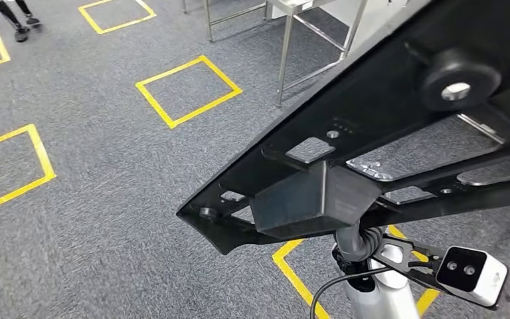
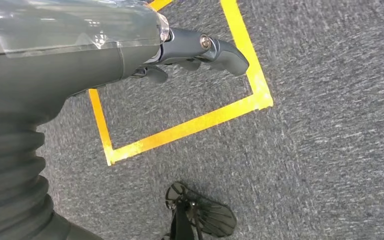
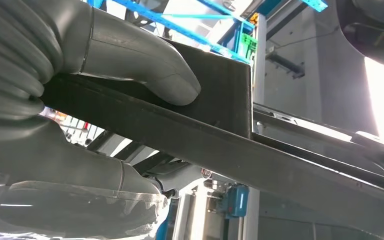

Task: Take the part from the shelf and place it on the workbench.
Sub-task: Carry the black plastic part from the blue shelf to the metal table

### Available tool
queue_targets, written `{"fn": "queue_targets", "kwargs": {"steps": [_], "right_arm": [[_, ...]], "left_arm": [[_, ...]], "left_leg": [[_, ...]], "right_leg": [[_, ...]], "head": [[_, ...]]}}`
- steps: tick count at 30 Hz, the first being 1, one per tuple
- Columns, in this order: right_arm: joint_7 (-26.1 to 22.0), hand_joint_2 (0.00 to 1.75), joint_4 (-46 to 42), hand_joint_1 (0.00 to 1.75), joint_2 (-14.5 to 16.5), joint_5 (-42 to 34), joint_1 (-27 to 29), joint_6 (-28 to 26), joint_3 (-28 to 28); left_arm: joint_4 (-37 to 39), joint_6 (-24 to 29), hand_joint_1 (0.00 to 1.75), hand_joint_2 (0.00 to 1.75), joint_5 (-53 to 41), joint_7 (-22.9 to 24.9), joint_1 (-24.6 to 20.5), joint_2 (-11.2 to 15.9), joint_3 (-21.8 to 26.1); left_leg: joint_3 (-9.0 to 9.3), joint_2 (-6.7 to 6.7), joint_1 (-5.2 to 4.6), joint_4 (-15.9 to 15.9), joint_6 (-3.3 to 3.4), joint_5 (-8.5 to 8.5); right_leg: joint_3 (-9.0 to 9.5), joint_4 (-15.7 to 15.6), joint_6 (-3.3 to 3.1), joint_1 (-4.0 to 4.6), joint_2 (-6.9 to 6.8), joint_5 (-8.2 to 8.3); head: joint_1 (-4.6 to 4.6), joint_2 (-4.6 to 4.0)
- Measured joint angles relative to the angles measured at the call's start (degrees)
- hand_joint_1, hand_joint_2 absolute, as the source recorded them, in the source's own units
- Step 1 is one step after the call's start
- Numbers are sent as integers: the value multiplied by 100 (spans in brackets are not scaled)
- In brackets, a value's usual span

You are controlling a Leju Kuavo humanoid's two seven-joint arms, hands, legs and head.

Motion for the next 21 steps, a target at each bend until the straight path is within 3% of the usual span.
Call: {"fn": "queue_targets", "kwargs": {"steps": [2, 3, 4, 5, 7, 8, 9, 11, 13, 15, 17, 19, 20, 21], "right_arm": [[2, 175, 0, 175, 3, 21, -14, 0, 0], [2, 175, 0, 175, 4, 30, -12, -1, 1], [1, 175, 0, 175, 3, 36, -4, -1, 1], [3, 175, -1, 175, 3, 40, 4, -4, 1], [20, 175, -2, 175, 4, 46, 14, -23, 1], [32, 175, -4, 175, 5, 45, 14, -40, 1], [44, 175, -5, 175, 6, 45, 13, -56, 1], [55, 175, -6, 175, 9, 44, 17, -79, 1], [53, 175, -7, 175, 10, 51, 41, -85, 1], [44, 175, -9, 175, 10, 65, 60, -83, 1], [38, 175, -3, 175, 13, 74, 73, -80, 5], [44, 175, 22, 175, 14, 89, 90, -83, 10], [50, 175, 40, 175, 13, 100, 94, -87, 12], [60, 175, 62, 175, 13, 108, 92, -95, 15]], "left_arm": [[0, 20, 0, 175, 7, 25, 16, 0, 1], [0, 26, 0, 175, 7, 33, 30, 1, 2], [0, 30, 0, 175, 6, 37, 39, 2, 2], [0, 32, 0, 175, 0, 38, 40, 3, 3], [0, 30, 0, 175, -15, 39, 27, 3, -2], [0, 27, 0, 175, -24, 39, 21, 2, -7], [0, 25, 0, 175, -31, 38, 19, -1, -13], [0, 21, 0, 175, -46, 37, 17, -12, -25], [0, 16, 0, 175, -55, 36, 4, -34, -34], [1, 13, 0, 175, -60, 32, -9, -57, -42], [2, 10, 0, 175, -64, 31, 3, -69, -47], [2, 10, 0, 175, -72, 38, 34, -74, -48], [2, 11, 0, 175, -75, 42, 42, -77, -48], [2, 11, 0, 175, -78, 44, 43, -81, -48]], "left_leg": [[7, 140, -21, -15, 47, -2], [6, 217, -32, -14, 58, -9], [7, 295, -39, -13, 61, -16], [11, 370, -43, -12, 60, -24], [38, 502, -45, -12, 41, -47], [59, 559, -52, -12, 22, -64], [78, 608, -61, -10, -4, -82], [109, 710, -77, -10, -67, -113], [142, 810, -72, -15, -129, -145], [95, 637, -52, 169, -177, -292], [-202, 315, -33, 814, -207, -629], [-580, 200, -27, 1523, -224, -870], [-665, 187, -27, 1634, -225, -835], [-638, 174, -26, 1501, -221, -678]], "right_leg": [[-333, 684, 27, 1, -316, -347], [-518, 1052, 39, -9, -382, -489], [-637, 1283, 47, -16, -416, -542], [-651, 1309, 48, -20, -439, -492], [-334, 718, 22, -13, -545, -153], [-108, 296, -9, 12, -696, -13], [69, -35, -45, 43, -817, 83], [189, -293, -106, 103, -924, 104], [194, -325, -156, 100, -773, 128], [236, -388, -220, 65, -641, 161], [258, -413, -265, 51, -504, 176], [257, -405, -279, 61, -335, 173], [259, -397, -280, 64, -246, 171], [264, -387, -276, 65, -159, 168]], "head": [[0, -1], [0, -1], [0, -1], [0, -1], [0, 0], [0, 0], [0, 0], [0, -1], [0, -1], [-1, -1], [-1, -1], [0, 0], [0, 0], [0, -1]]}}
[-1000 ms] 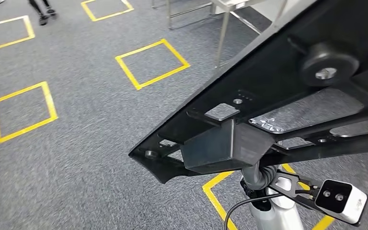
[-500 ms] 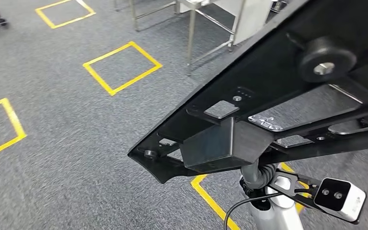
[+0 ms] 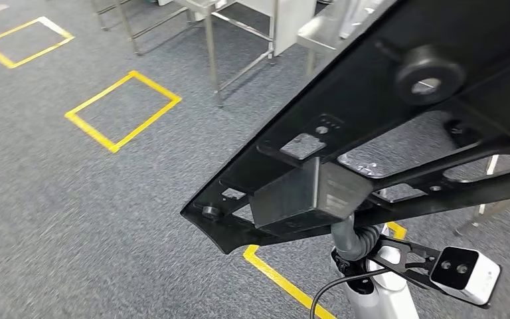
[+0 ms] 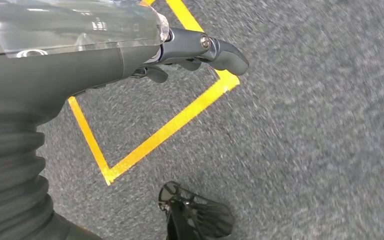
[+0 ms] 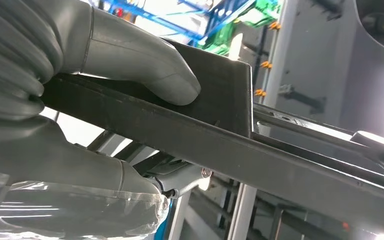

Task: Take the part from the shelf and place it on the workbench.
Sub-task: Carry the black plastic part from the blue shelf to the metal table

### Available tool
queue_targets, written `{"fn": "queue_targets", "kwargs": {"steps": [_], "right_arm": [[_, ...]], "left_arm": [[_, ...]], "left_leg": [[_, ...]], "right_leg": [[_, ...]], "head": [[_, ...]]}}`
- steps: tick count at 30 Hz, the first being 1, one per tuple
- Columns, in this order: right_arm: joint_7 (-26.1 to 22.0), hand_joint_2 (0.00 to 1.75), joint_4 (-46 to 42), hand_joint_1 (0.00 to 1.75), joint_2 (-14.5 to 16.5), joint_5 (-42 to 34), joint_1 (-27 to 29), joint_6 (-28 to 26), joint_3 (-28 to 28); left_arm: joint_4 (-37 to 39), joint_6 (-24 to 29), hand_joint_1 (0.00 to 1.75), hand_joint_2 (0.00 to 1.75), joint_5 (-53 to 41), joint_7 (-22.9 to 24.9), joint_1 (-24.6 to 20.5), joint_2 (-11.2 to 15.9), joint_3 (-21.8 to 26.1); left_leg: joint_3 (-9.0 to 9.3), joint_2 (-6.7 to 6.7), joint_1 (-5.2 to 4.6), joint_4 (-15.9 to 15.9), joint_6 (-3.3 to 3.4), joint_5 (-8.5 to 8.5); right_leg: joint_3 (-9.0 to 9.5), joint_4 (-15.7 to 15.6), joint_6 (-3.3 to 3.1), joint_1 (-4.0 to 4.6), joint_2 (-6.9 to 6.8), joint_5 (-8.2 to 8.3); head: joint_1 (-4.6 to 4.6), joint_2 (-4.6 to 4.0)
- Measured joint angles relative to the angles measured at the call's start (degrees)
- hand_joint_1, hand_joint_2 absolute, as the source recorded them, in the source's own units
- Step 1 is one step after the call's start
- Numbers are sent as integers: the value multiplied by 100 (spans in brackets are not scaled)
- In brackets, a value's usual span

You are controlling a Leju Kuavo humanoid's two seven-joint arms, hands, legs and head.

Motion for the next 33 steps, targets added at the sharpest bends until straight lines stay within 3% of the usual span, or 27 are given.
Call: {"fn": "queue_targets", "kwargs": {"steps": [1, 3, 5, 7, 9, 11, 13, 14, 15, 16, 17, 19, 20, 22, 24, 25, 27, 28, 29, 30, 31, 33], "right_arm": [[21, 175, 23, 175, -1, 9, -12, -16, 7], [104, 175, 91, 175, -3, 20, -75, -79, 31], [210, 175, 191, 175, -8, 25, -175, -169, 68], [302, 175, 303, 175, -14, 28, -273, -261, 108], [380, 175, 401, 175, -20, 29, -377, -353, 150], [443, 175, 494, 175, -22, 22, -503, -456, 199], [482, 175, 588, 175, -27, 14, -591, -534, 233], [495, 175, 630, 175, -33, 11, -612, -557, 243], [507, 175, 666, 175, -38, 7, -630, -574, 252], [524, 175, 698, 175, -42, 3, -654, -594, 263], [540, 175, 725, 175, -45, -4, -686, -613, 274], [572, 175, 775, 175, -48, -22, -762, -645, 296], [581, 175, 802, 175, -50, -31, -794, -655, 307], [593, 175, 858, 175, -54, -42, -839, -664, 328], [596, 175, 904, 175, -55, -42, -882, -666, 353], [596, 175, 929, 175, -51, -43, -916, -666, 379], [595, 175, 991, 175, -43, -50, -981, -667, 438], [595, 175, 1029, 175, -40, -56, -997, -667, 462], [595, 175, 1066, 175, -40, -65, -1006, -667, 478], [595, 175, 1103, 175, -40, -72, -1015, -667, 490], [595, 175, 1137, 175, -40, -78, -1029, -667, 500], [594, 175, 1193, 175, -40, -94, -1074, -667, 513]], "left_arm": [[0, -1, 0, 175, -2, 2, -4, -4, 0], [0, 1, 0, 175, -10, 6, -14, -10, -1], [0, 3, 0, 175, -21, 15, -19, -13, -3], [0, 2, 0, 175, -30, 22, -35, -20, -7], [0, -6, 0, 175, -37, 16, -64, -36, -13], [0, -19, 0, 175, -47, 3, -65, -44, -17], [0, -29, 0, 175, -55, -2, -47, -44, -17], [0, -33, 0, 175, -57, -3, -44, -45, -18], [0, -37, 0, 175, -58, -3, -45, -46, -19], [0, -42, 0, 175, -61, -3, -48, -49, -21], [0, -47, 0, 175, -65, -3, -51, -52, -23], [0, -51, 0, 175, -55, 0, -53, -57, -25], [0, -49, 0, 175, -40, 3, -53, -58, -24], [0, -40, 0, 175, -11, 9, -65, -61, -22], [1, -38, 0, 175, 4, 10, -88, -64, -22], [1, -37, 0, 175, 17, 10, -92, -68, -21], [2, -37, 0, 175, 54, 9, -73, -74, -14], [2, -42, 0, 175, 80, 7, -57, -75, -7], [2, -53, 0, 175, 101, 2, -46, -75, 1], [2, -70, 0, 175, 123, -5, -42, -75, 8], [2, -91, 0, 175, 146, -17, -44, -76, 15], [2, -138, 0, 175, 173, -42, -51, -78, 27]], "left_leg": [[133, -47, 4, -351, 8, 240], [449, -284, 20, -1123, 39, 587], [578, -428, 13, -1440, 83, 647], [590, -333, 3, -1480, 148, 672], [614, -211, 15, -1542, 231, 712], [628, -71, 7, -1579, 286, 726], [629, 80, -7, -1578, 302, 713], [633, 155, -10, -1577, 301, 703], [643, 224, -9, -1576, 293, 691], [661, 288, -9, -1574, 280, 675], [686, 347, -13, -1573, 262, 656], [729, 452, -42, -1562, 205, 610], [746, 507, -56, -1559, 172, 590], [779, 633, -61, -1567, 110, 561], [767, 512, -37, -1454, 53, 451], [679, 365, -22, -1233, 32, 314], [315, 87, -5, -478, 10, -48], [114, 39, -3, -102, 2, -174], [-23, 19, -2, 115, -5, -193], [-61, 10, 2, 108, -7, -90], [6, -7, 9, -121, -6, 112], [305, -218, 42, -898, 3, 546]], "right_leg": [[5, 16, 10, -4, 83, -7], [-12, 64, 47, -10, 236, -26], [-65, 92, 111, -28, 361, -22], [-100, 79, 189, -50, 458, 3], [-180, 225, 248, -37, 255, -101], [-467, 818, 296, -37, -110, -429], [-845, 1567, 346, -72, -248, -722], [-934, 1735, 366, -92, -269, -731], [-903, 1666, 380, -109, -293, -630], [-753, 1371, 384, -119, -345, -445], [-521, 932, 373, -116, -482, -238], [-165, 233, 308, -57, -748, -8], [-97, 81, 270, -27, -814, 15], [-109, 50, 203, -6, -691, 6], [-88, 10, 134, -29, -556, 25], [-73, -12, 97, -48, -488, 36], [-65, -18, 52, -58, -340, 41], [-63, -16, 43, -56, -258, 41], [-59, -13, 42, -55, -172, 40], [-52, -7, 46, -56, -85, 37], [-43, 4, 56, -60, -2, 30], [-43, 50, 103, -65, 154, 1]], "head": [[0, -1], [0, -1], [-1, 0], [-1, 0], [0, 0], [1, 1], [1, 1], [0, 1], [0, 1], [0, 1], [0, 1], [0, 1], [0, 0], [0, 0], [0, -1], [-1, 0], [-3, -1], [-3, 0], [-4, -1], [-4, -1], [-3, 0], [-3, 1]]}}
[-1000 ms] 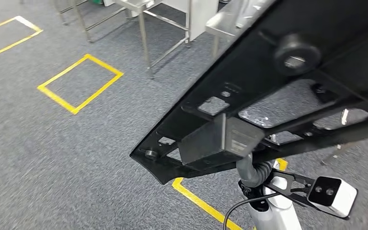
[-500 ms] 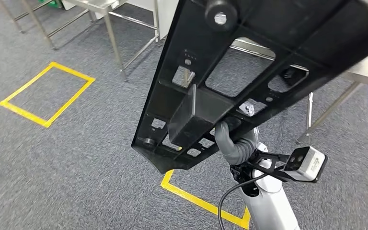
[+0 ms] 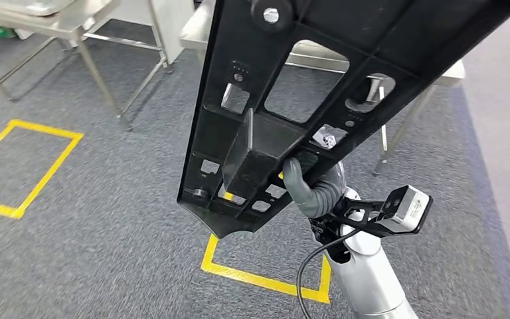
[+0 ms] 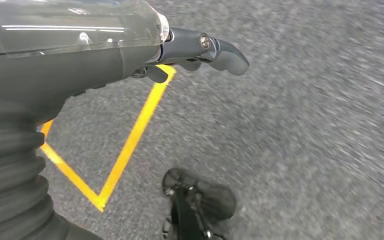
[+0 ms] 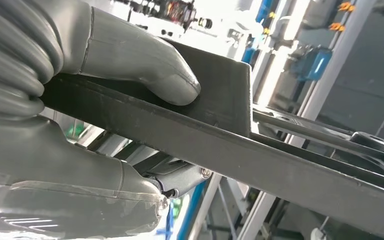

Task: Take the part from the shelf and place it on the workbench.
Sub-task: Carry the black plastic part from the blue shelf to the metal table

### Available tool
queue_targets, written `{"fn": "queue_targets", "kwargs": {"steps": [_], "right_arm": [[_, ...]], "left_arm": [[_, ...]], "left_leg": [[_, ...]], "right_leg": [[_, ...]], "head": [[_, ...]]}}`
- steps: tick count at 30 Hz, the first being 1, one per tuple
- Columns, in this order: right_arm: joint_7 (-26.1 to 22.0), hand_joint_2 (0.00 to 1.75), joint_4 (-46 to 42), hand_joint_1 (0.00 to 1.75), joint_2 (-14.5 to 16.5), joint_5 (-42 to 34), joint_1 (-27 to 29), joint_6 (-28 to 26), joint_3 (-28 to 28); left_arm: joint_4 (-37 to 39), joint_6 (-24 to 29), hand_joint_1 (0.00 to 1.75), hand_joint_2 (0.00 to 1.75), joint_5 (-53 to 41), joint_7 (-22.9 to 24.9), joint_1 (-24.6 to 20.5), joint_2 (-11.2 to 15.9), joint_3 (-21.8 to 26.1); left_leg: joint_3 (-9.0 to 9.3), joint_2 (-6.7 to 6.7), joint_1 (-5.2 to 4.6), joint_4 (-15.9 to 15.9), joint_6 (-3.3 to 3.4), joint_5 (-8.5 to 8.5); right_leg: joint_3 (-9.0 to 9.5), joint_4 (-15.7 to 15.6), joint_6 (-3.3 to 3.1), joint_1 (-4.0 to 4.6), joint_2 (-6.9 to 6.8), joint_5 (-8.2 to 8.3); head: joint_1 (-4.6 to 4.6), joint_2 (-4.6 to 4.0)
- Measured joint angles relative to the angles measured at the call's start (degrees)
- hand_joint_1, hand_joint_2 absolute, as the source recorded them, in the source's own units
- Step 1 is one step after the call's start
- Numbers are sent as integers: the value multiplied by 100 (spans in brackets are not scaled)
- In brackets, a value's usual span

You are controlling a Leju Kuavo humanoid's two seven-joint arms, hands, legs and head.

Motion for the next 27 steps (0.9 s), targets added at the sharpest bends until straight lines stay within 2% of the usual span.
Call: {"fn": "queue_targets", "kwargs": {"steps": [1, 2, 3, 5, 6, 7, 9, 10, 11, 12, 13, 15, 16, 17, 19, 20, 22, 23, 25, 26, 27], "right_arm": [[1, 175, 24, 175, 0, -13, -26, 0, 5], [0, 175, 48, 175, -1, -30, -45, 1, 13], [-1, 175, 70, 175, -2, -46, -57, 2, 19], [-4, 175, 109, 175, -10, -72, -65, 10, 29], [-6, 175, 123, 175, -16, -79, -73, 15, 31], [-9, 175, 134, 175, -21, -84, -88, 19, 36], [-13, 175, 155, 175, -27, -86, -113, 22, 46], [-14, 175, 170, 175, -28, -86, -116, 22, 50], [-14, 175, 188, 175, -30, -86, -111, 22, 52], [-13, 175, 205, 175, -31, -86, -107, 23, 54], [-13, 175, 217, 175, -32, -86, -105, 23, 55], [-13, 175, 227, 175, -33, -86, -114, 28, 58], [-14, 175, 227, 175, -32, -86, -120, 32, 62], [-18, 175, 227, 175, -32, -86, -124, 37, 66], [-31, 175, 231, 175, -33, -85, -115, 46, 73], [-40, 175, 234, 175, -36, -85, -108, 48, 73], [-59, 175, 241, 175, -38, -80, -103, 43, 76], [-69, 175, 243, 175, -37, -77, -103, 39, 79], [-86, 175, 260, 175, -34, -63, -90, 34, 84], [-92, 175, 272, 175, -33, -56, -73, 33, 85], [-98, 175, 285, 175, -33, -49, -55, 31, 85]], "left_arm": [[0, -22, 0, 175, 8, -13, 0, -1, 5], [0, -43, 0, 175, 11, -24, 2, -2, 11], [0, -62, 0, 175, 13, -36, 3, -3, 18], [0, -93, 0, 175, 13, -58, -4, -10, 31], [1, -106, 0, 175, 13, -67, -12, -16, 37], [1, -114, 0, 175, 13, -72, -19, -21, 42], [2, -119, 0, 175, 13, -74, -10, -26, 54], [2, -119, 0, 175, 14, -74, 0, -26, 61], [2, -119, 0, 175, 14, -73, 7, -26, 69], [2, -120, 0, 175, 14, -73, 8, -26, 76], [2, -122, 0, 175, 14, -73, 3, -27, 81], [2, -127, 0, 175, 13, -73, -5, -29, 87], [2, -130, 0, 175, 13, -72, -9, -30, 90], [2, -133, 0, 175, 13, -72, -14, -31, 93], [2, -148, 0, 175, 13, -71, -29, -32, 97], [2, -159, 0, 175, 13, -71, -37, -32, 98], [2, -189, 0, 175, 13, -71, -48, -31, 99], [2, -203, 0, 175, 12, -71, -47, -31, 100], [2, -235, 0, 175, 11, -71, -22, -28, 101], [2, -248, 0, 175, 11, -72, -1, -24, 102], [2, -261, 0, 175, 10, -73, 16, -20, 104]], "left_leg": [[120, -136, 17, -291, 12, 106], [186, -246, 25, -459, 31, 137], [204, -292, 19, -499, 61, 108], [220, -171, 19, -536, 140, 124], [235, -104, 24, -560, 186, 136], [249, -30, 28, -587, 223, 149], [263, 120, 2, -605, 275, 145], [264, 201, -15, -602, 287, 137], [267, 281, -27, -599, 294, 127], [274, 357, -35, -598, 297, 116], [289, 425, -39, -597, 293, 103], [337, 534, -50, -599, 268, 67], [357, 575, -61, -598, 244, 48], [372, 609, -69, -599, 218, 33], [394, 668, -82, -612, 163, 19], [415, 689, -87, -625, 135, 13], [387, 589, -83, -501, 83, -99], [285, 491, -78, -273, 62, -233], [-90, 315, -67, 467, 35, -562], [-271, 277, -64, 790, 26, -650], [-381, 259, -64, 948, 23, -637]], "right_leg": [[-21, 29, 32, -3, 69, -10], [-49, 49, 69, -8, 133, -13], [-76, 52, 110, -13, 197, -5], [-108, 43, 188, -32, 279, 10], [-140, 103, 219, -26, 198, -33], [-220, 270, 242, -19, 52, -137], [-546, 943, 274, -11, -301, -488], [-739, 1330, 285, -16, -386, -641], [-874, 1595, 290, -19, -426, -710], [-910, 1662, 288, -19, -444, -674], [-814, 1477, 276, -15, -466, -530], [-375, 666, 216, 15, -607, -165], [-187, 311, 177, 44, -679, -47], [-74, 94, 141, 72, -728, 1], [-49, 14, 87, 106, -701, -5], [-39, -5, 60, 94, -672, -1], [7, -72, 9, 55, -628, 18], [31, -98, -15, 35, -610, 24], [44, -107, -52, 34, -566, 10], [48, -105, -65, 39, -533, -2], [54, -100, -72, 42, -497, -18]], "head": [[1, 0], [1, 0], [2, 0], [2, -1], [2, -1], [3, -1], [3, 0], [3, 0], [3, 0], [3, 0], [3, 0], [3, 0], [3, 0], [3, 0], [3, 0], [3, 0], [3, 0], [3, 0], [2, 0], [3, 0], [3, 0]]}}
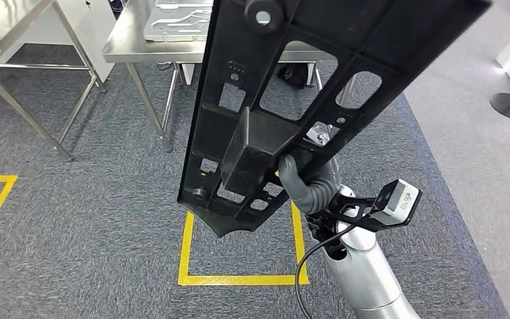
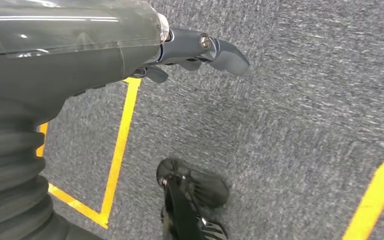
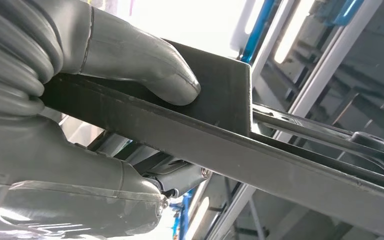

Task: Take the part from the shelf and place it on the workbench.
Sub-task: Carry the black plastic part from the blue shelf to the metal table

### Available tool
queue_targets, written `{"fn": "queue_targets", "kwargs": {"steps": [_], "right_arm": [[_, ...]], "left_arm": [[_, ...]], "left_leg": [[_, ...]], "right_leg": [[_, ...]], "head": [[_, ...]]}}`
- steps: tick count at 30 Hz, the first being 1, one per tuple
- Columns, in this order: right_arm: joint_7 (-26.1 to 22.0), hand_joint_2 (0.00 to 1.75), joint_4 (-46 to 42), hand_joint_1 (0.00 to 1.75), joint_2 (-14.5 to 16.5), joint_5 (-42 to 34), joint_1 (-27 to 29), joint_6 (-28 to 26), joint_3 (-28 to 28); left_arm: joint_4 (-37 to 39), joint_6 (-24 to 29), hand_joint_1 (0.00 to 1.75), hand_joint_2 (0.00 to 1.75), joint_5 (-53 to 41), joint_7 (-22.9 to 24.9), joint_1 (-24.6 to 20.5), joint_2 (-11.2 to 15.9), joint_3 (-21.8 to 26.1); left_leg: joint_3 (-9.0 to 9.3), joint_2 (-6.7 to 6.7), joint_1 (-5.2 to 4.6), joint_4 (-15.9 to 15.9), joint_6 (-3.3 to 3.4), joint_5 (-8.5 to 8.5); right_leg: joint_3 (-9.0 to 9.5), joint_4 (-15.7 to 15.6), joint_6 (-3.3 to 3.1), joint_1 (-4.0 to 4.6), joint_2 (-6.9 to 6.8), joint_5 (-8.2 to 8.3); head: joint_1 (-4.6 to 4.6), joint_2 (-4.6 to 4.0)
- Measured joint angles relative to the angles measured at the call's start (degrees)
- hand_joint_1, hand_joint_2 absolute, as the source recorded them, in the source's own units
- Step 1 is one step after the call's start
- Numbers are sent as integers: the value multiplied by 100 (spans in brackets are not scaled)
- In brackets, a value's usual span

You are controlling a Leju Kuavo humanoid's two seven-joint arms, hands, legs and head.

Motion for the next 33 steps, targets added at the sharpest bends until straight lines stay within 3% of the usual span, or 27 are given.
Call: {"fn": "queue_targets", "kwargs": {"steps": [1, 2, 3, 5, 6, 10, 12, 14, 15, 17, 19, 21, 22, 24, 25, 27, 28, 29, 31, 32, 33], "right_arm": [[-5, 175, 10, 175, 0, 4, 13, -5, 0], [-9, 175, 16, 175, 0, 6, 21, -14, 0], [-13, 175, 20, 175, 0, 6, 24, -27, 0], [-20, 175, 21, 175, 0, 13, 23, -52, 0], [-24, 175, 21, 175, 0, 21, 24, -60, 0], [-30, 175, 19, 175, -2, 50, 29, -67, 0], [-33, 175, 19, 175, -3, 52, 28, -68, 0], [-37, 175, 22, 175, -8, 53, 54, -69, 0], [-37, 175, 24, 175, -12, 54, 73, -70, 0], [-38, 175, 26, 175, -19, 56, 95, -70, 0], [-43, 175, 28, 175, -24, 58, 102, -69, 0], [-51, 175, 31, 175, -28, 63, 113, -69, 0], [-55, 175, 24, 175, -30, 66, 115, -69, -1], [-65, 175, -11, 175, -26, 67, 92, -70, -2], [-72, 175, -27, 175, -22, 66, 75, -70, -3], [-83, 175, -33, 175, -15, 66, 56, -73, -3], [-86, 175, -26, 175, -15, 66, 60, -74, -3], [-86, 175, -19, 175, -15, 67, 70, -74, -2], [-90, 175, -10, 175, -15, 68, 92, -76, -2], [-92, 175, -5, 175, -15, 68, 97, -77, -2], [-93, 175, 0, 175, -15, 68, 100, -78, -2]], "left_arm": [[0, -11, 0, 175, -2, -4, 10, 3, 2], [0, -20, 0, 175, -5, -12, 11, 5, 3], [0, -28, 0, 175, -9, -21, 8, 7, 3], [0, -45, 0, 175, -19, -45, -6, 10, 2], [0, -53, 0, 175, -24, -60, -10, 11, 1], [0, -71, 0, 175, -49, -101, -6, 14, 1], [0, -75, 0, 175, -49, -104, -7, 15, 1], [0, -75, 0, 175, -49, -104, -1, 21, 1], [0, -75, 0, 175, -49, -104, 7, 24, 1], [0, -73, 0, 175, -52, -104, 18, 28, 1], [4, -69, 0, 175, -57, -104, 24, 23, 1], [12, -68, 0, 175, -60, -108, 23, 18, 0], [16, -68, 0, 175, -60, -110, 23, 15, -1], [17, -67, 0, 175, -60, -116, 0, 17, -3], [18, -66, 0, 175, -62, -117, -20, 15, -6], [20, -61, 0, 175, -65, -119, -45, 13, -12], [21, -57, 0, 175, -67, -119, -38, 15, -14], [22, -52, 0, 175, -67, -117, -16, 22, -14], [22, -45, 0, 175, -67, -116, 23, 40, -11], [22, -44, 0, 175, -67, -115, 32, 46, -10], [22, -44, 0, 175, -67, -115, 38, 49, -10]], "left_leg": [[-13, -9, 0, -45, 2, 117], [81, -12, 0, -301, 12, 320], [237, -14, 0, -679, 31, 538], [541, -22, -14, -1327, 95, 742], [615, -26, -21, -1483, 136, 737], [758, -33, -17, -1593, 292, 666], [857, -35, -16, -1616, 336, 618], [941, -36, -27, -1619, 350, 531], [1001, -38, -33, -1619, 350, 476], [1168, -43, -48, -1622, 346, 342], [1348, -41, -61, -1630, 333, 186], [1477, -32, -45, -1695, 283, 66], [1552, -21, -31, -1727, 249, 46], [1632, -10, -9, -1623, 179, 140], [1559, -17, -3, -1355, 154, 274], [1078, -34, 12, -533, 100, 447], [768, -38, 15, -159, 70, 368], [482, -39, 19, 78, 42, 130], [67, -38, 23, 107, 10, -464], [-63, -37, 23, -63, 4, -593], [-150, -36, 23, -333, 3, -459]], "right_leg": [[13, 8, 4, 0, 34, -18], [36, 17, 13, -1, 63, -47], [63, 30, 31, -2, 83, -79], [99, 59, 88, 18, 112, -145], [112, 64, 119, 27, 121, -158], [93, 236, 250, 20, 111, -197], [-218, 784, 295, -1, 89, -391], [-723, 1499, 316, -13, 83, -595], [-922, 1697, 315, -17, 82, -621], [-1028, 1478, 279, -18, 80, -401], [-898, 759, 193, 9, 61, 165], [-780, 261, 116, 83, 28, 508], [-726, 161, 90, 117, 27, 516], [-513, 55, 38, 133, 53, 378], [-372, 4, 6, 118, 61, 301], [-91, -49, -44, 82, 53, 127], [38, -56, -58, 74, 56, 29], [163, -59, -59, 65, 68, -69], [426, -59, -38, 41, 108, -275], [568, -59, -23, 26, 123, -387], [713, -59, -5, 12, 129, -507]], "head": [[0, 1], [1, 1], [1, 0], [0, -1], [0, -1], [0, -1], [1, 0], [1, -1], [1, -1], [1, -1], [0, -1], [-2, -1], [-3, -1], [-3, -1], [-3, -1], [-3, -1], [-3, -1], [-3, 0], [-4, 1], [-4, 1], [-4, 1]]}}
